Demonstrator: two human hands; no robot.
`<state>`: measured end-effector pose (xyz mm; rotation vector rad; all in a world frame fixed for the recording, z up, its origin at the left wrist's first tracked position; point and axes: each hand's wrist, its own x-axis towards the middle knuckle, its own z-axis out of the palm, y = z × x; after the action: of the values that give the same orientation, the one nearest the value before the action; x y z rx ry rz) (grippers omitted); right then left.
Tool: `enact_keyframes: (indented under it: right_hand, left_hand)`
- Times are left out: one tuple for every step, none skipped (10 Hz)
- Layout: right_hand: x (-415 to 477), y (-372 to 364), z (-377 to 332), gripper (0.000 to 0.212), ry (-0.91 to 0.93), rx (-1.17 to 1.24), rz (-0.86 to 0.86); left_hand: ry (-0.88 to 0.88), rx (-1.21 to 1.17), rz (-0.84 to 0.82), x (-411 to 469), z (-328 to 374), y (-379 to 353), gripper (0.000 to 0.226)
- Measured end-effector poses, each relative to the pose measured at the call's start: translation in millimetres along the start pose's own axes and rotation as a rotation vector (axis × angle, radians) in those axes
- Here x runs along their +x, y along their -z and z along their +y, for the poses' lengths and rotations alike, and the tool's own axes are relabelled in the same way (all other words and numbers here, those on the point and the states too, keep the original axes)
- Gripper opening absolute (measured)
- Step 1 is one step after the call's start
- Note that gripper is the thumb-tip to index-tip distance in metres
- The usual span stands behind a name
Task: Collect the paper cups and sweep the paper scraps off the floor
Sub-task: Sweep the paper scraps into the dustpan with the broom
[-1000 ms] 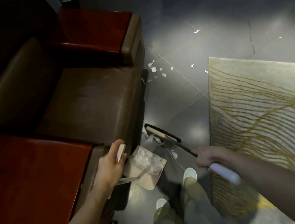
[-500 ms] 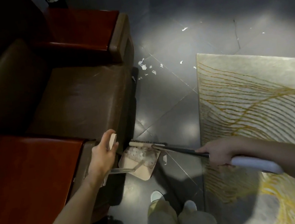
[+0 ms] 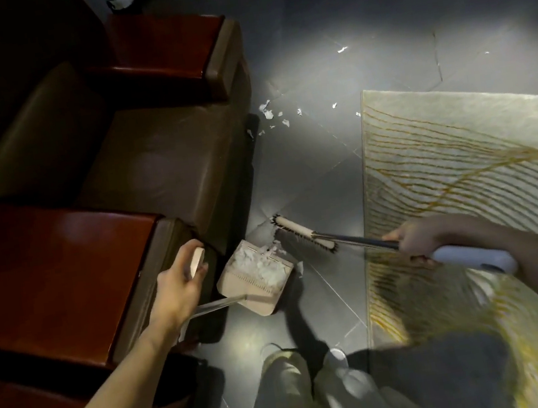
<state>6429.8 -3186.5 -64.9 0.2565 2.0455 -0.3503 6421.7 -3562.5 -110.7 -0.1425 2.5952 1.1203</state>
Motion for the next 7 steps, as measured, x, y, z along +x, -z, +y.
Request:
enact_keyframes:
  right_hand:
    - [-10,-26,1,0.052,-0.070,0.178,-0.002]
    - [-6,-46,-2,0.051,-0.136,0.236,0.003]
    - [-4,-65,-20,0.044,-0.120,0.184,0.001]
    - [13,-90,-43,0.022,-0.077,0.204,0.019]
    - [27,-119,-73,0.012,-0.117,0.248,0.023]
    - [46,-137,-95,0.018,-0.105,0.280,0.023]
    - [58,-149,-109,0.013,-0.112,0.094,0.003]
  left_hand:
    - [-0.021,0.024,-0.020,-19,-13,7,0.041]
    - [-0.050,0.024,-0.052,-36,-23,13,0.038]
    - [-0.061,0.026,-0.080,-49,-31,14,0.038]
    - [-0.069,0.028,-0.073,-57,-43,10,0.036]
    - [-0.056,0.027,-0.106,-57,-54,2,0.038]
    - [-0.086,0.028,-0.119,-53,-54,-7,0.039]
    - [-0.067,-0.007,-0.100,-34,-47,-5,0.038]
